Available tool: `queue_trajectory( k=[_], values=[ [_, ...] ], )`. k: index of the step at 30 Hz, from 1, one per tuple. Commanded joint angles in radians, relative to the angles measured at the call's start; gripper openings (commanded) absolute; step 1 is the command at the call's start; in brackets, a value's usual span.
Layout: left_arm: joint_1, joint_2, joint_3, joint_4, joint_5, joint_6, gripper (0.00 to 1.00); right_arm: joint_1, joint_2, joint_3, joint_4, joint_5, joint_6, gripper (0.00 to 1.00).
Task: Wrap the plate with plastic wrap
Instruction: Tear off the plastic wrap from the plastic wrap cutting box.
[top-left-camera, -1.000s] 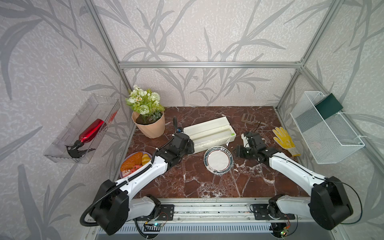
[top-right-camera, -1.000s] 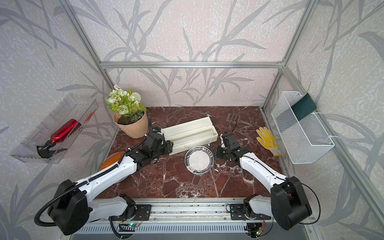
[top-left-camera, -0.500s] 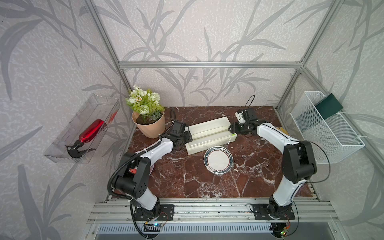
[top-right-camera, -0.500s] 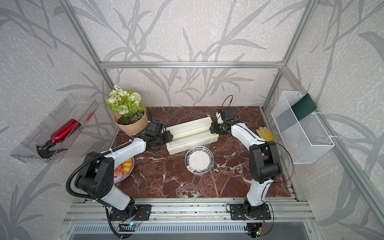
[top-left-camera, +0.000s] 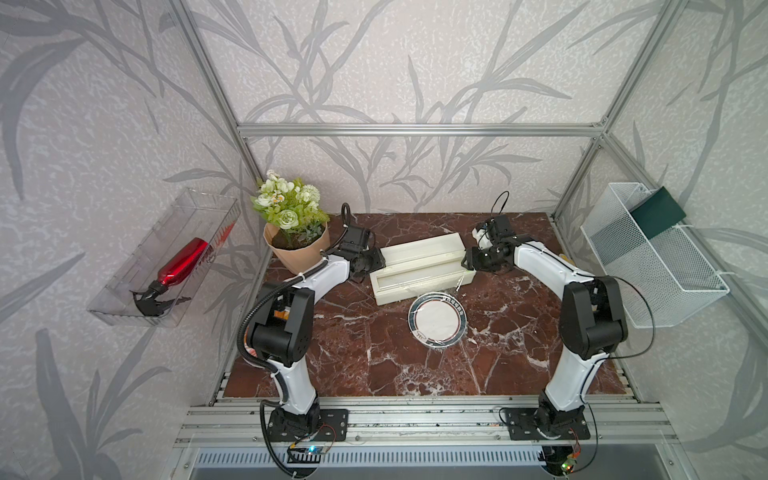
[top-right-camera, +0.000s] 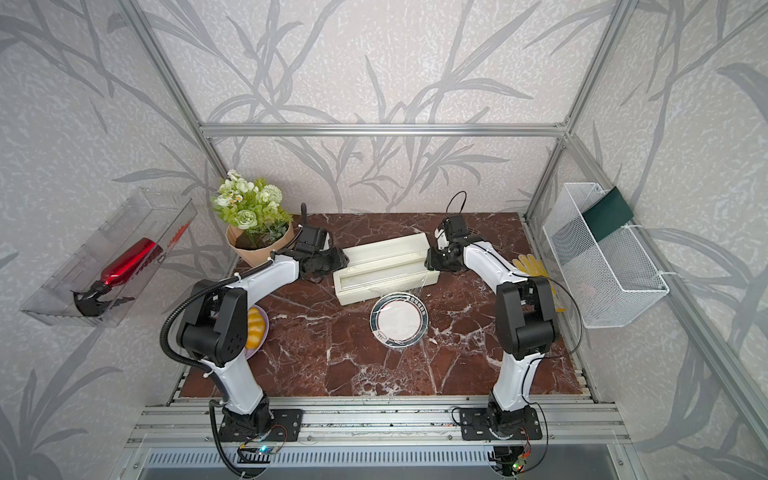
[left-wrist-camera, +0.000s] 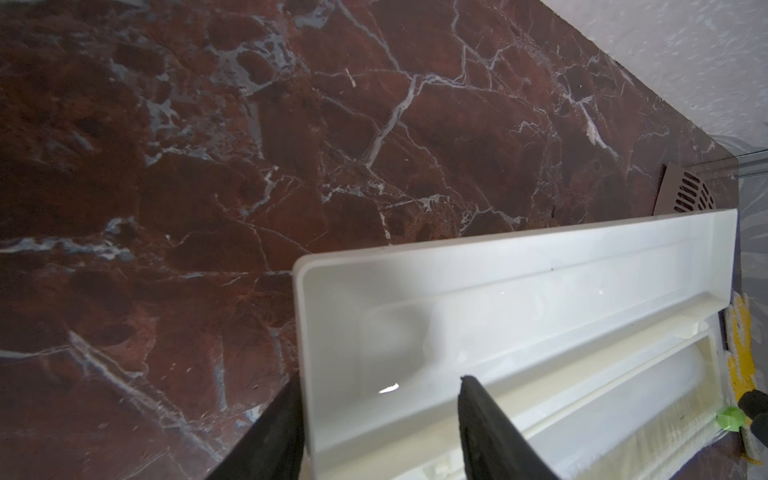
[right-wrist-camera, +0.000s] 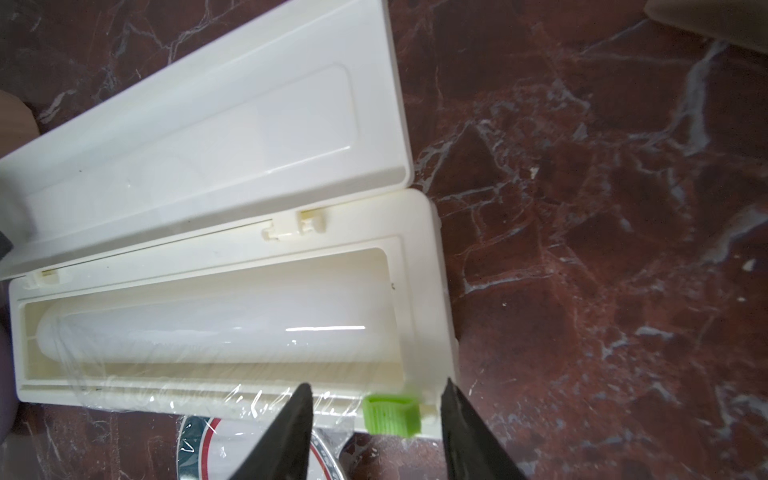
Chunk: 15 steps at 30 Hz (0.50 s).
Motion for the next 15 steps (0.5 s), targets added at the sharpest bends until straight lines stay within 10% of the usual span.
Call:
queue_trajectory(
  k=[1,15],
  values=[
    [0.002,-0.068,0.015,-0.061,-0.006,0.052,0.58,0.001,-0.068,0.064,-0.133,0.065,-0.060,0.47],
    [0.000,-0.247,-0.248,0.015,0.007,-0.137,0.54,0.001,0.018,0.206,-0.319,0.029,-0.199,0.43]
  ],
)
